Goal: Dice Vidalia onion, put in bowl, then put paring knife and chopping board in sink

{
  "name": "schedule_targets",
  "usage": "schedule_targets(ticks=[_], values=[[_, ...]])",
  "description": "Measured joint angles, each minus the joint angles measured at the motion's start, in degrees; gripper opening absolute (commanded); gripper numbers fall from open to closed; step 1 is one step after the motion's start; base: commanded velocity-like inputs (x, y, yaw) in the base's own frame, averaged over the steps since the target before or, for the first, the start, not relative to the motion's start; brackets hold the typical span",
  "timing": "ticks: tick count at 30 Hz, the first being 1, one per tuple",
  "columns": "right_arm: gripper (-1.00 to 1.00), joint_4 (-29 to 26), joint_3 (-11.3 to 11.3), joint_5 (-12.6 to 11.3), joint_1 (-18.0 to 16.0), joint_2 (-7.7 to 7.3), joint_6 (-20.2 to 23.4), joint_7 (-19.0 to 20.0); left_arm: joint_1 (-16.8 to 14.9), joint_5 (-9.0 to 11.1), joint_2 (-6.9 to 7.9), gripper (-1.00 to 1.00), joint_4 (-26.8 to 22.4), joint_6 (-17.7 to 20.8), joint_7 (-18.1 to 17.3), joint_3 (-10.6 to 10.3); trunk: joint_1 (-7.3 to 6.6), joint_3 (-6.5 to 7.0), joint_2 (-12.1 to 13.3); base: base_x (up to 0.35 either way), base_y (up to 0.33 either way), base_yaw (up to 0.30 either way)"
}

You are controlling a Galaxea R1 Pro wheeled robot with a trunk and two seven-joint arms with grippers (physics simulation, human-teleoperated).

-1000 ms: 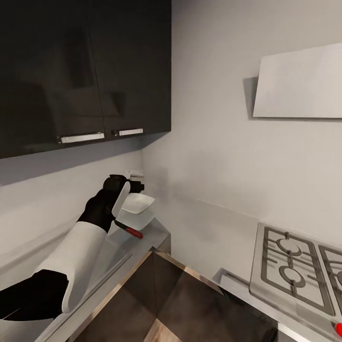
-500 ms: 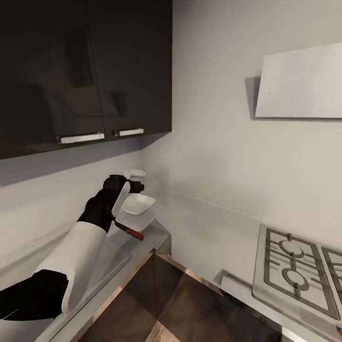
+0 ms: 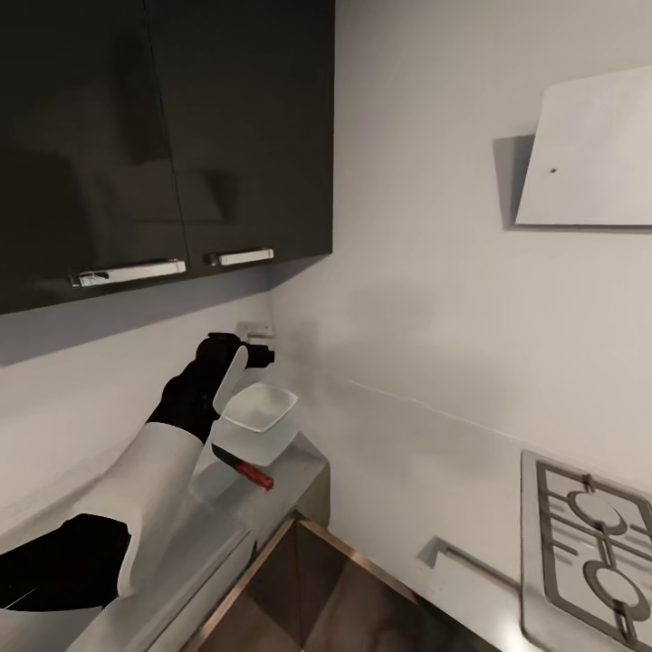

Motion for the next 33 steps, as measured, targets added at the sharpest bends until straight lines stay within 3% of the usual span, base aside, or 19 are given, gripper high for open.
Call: schedule_targets(ticks=[5,9,13,18,26,33], values=[[1.0,0.09,-0.02,0.05,0.0,-0.22,0.31,-0.94,-0.01,0.0,0.0,1.0,-0.18,0.0,0.0,-0.09,0.01,0.0,0.01,0.264,-0.057,0.0],[1.0,0.2,-0.06,0.06,1.26,-0.54,1.56,-6.55,-0.01,0.0,0.01,1.0,-0.2,0.0,0.0,-0.08,0.01,0.0,0.01,0.193,-0.129,0.0],[1.0,0.24,0.03,0.05,2.73,-0.27,2.59,-8.63,-0.01,0.0,0.01,1.0,-0.04,0.0,0.0,-0.11,0.02,0.0,0.01,0.153,-0.129,0.0],[1.0,0.35,0.02,-0.01,4.32,-0.02,11.55,-9.05,-0.01,0.0,0.0,1.0,-0.16,0.0,0.07,-0.05,0.02,0.0,0.01,0.104,-0.048,0.0],[1.0,0.38,0.03,-0.03,6.2,0.02,14.41,-9.15,-0.01,0.0,0.0,1.0,-0.33,0.0,0.02,0.02,0.02,0.0,0.01,0.092,-0.004,0.0],[1.0,0.36,0.05,-0.02,9.79,1.4,18.3,-9.01,-0.01,-0.02,0.44,1.0,-0.22,0.0,0.03,0.05,0.03,0.0,0.01,0.029,0.0,0.0]])
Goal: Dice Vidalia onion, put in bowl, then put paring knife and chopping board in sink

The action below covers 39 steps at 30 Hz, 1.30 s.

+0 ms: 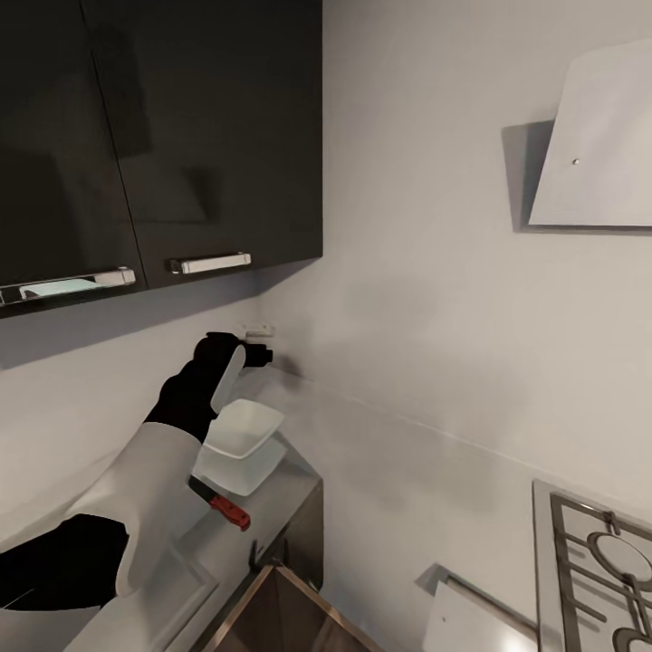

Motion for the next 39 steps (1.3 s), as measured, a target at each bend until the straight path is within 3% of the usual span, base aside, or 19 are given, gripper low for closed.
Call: schedule_targets(ticks=[5,17,34,39], values=[[1.0,-0.01,0.01,0.01,0.96,0.33,-0.01,1.02,0.0,0.01,0.74,1.0,-0.09,0.0,-0.03,0.02,0.0,0.0,0.0,0.003,0.0,0.0],[1.0,-0.01,0.02,0.01,1.25,0.44,-0.87,2.75,0.03,0.1,0.93,1.0,-0.21,-0.12,-0.03,0.0,0.0,0.0,0.0,0.0,0.0,0.0],[1.0,-0.22,-0.07,0.04,1.25,-0.5,-0.93,2.68,0.33,0.1,1.08,1.0,-0.1,-1.32,0.07,0.0,0.0,0.0,0.0,0.0,0.0,0.0],[1.0,-0.27,-0.07,0.02,1.24,-0.32,-0.94,2.68,0.35,0.06,2.38,1.0,0.36,-1.32,0.15,0.01,0.0,0.0,0.0,0.0,0.0,0.0]])
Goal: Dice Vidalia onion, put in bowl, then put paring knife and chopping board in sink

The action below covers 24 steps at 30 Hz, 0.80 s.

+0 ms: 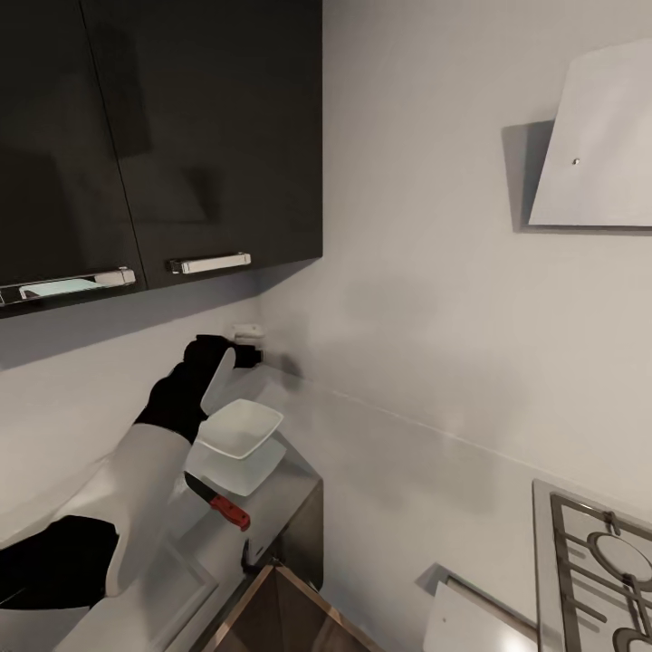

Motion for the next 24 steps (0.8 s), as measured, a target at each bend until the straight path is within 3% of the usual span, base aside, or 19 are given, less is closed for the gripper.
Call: schedule_targets(ticks=[9,17,21,24], values=[[1.0,-0.05,0.0,-0.01,0.0,0.05,-0.03,-0.08,0.09,0.07,2.12,1.0,5.54,-0.37,0.09,0.11,0.0,0.0,0.0,0.0,0.0,0.0],[1.0,-0.06,0.0,0.0,0.0,-0.02,-0.06,-0.08,0.14,0.18,3.53,1.0,14.34,-5.87,0.14,0.5,0.0,0.0,0.0,0.0,0.0,0.0],[1.0,-0.06,0.0,-0.01,0.0,-0.11,-0.05,-0.08,0.12,0.31,3.91,1.0,16.42,-6.85,0.14,0.68,0.0,0.0,0.0,0.0,0.0,0.0],[1.0,-0.06,0.0,0.0,0.0,-0.12,-0.06,-0.08,0.11,0.4,4.08,1.0,17.47,-7.55,0.12,3.71,0.0,0.0,0.0,0.0,0.0,0.0]])
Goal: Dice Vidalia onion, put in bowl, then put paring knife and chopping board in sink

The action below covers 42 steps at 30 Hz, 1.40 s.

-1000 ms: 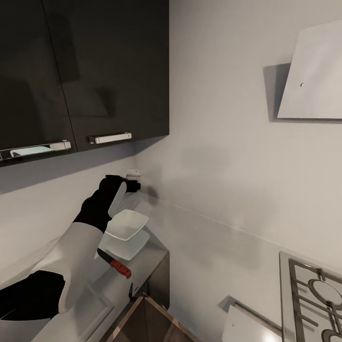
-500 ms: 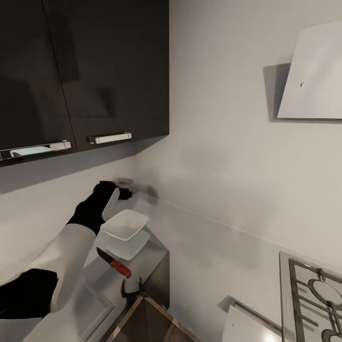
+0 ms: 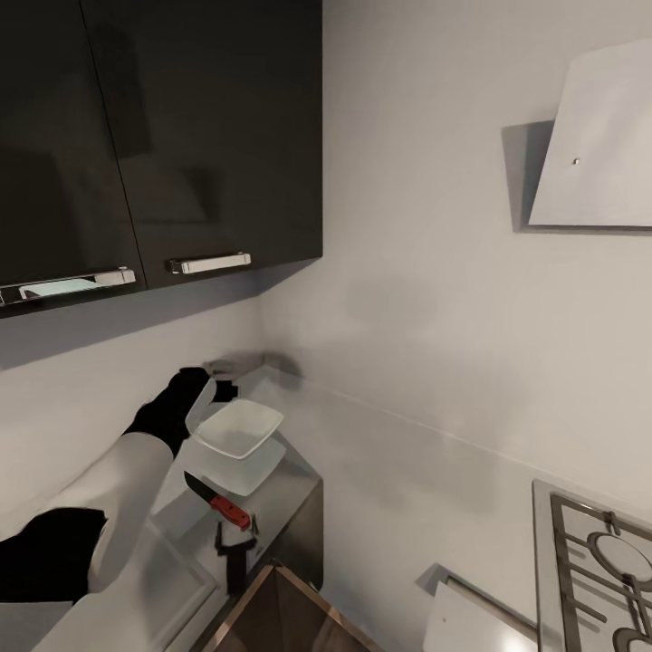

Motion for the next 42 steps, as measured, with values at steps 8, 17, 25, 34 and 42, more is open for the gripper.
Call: schedule_targets(ticks=[8,17,25,34,42], values=[[1.0,0.0,0.0,0.0,0.0,-0.02,0.0,-0.01,-0.01,0.07,-0.17,1.0,4.0,-3.72,-0.2,8.21,0.0,0.0,0.0,0.0,0.0,0.0],[1.0,0.0,0.0,0.0,0.0,-0.02,0.03,-0.01,0.0,0.13,-0.11,1.0,4.68,-4.6,-0.02,8.7,0.0,-0.29,0.0,0.0,0.0,0.0],[1.0,0.0,0.0,0.0,0.0,0.0,0.02,-0.01,-0.02,0.07,0.06,1.0,5.44,-5.06,0.07,8.79,0.0,-0.79,0.0,0.0,0.0,0.0],[1.0,0.0,0.0,0.0,0.0,-0.07,0.03,-0.01,-0.02,0.07,-0.07,1.0,5.92,-7.0,0.1,8.81,0.0,-1.5,0.0,0.0,0.0,0.0],[1.0,0.0,0.0,0.0,0.01,-0.03,0.0,0.0,0.0,0.07,0.03,1.0,6.21,-7.09,0.1,8.8,0.0,-2.11,0.03,0.0,0.0,0.0]])
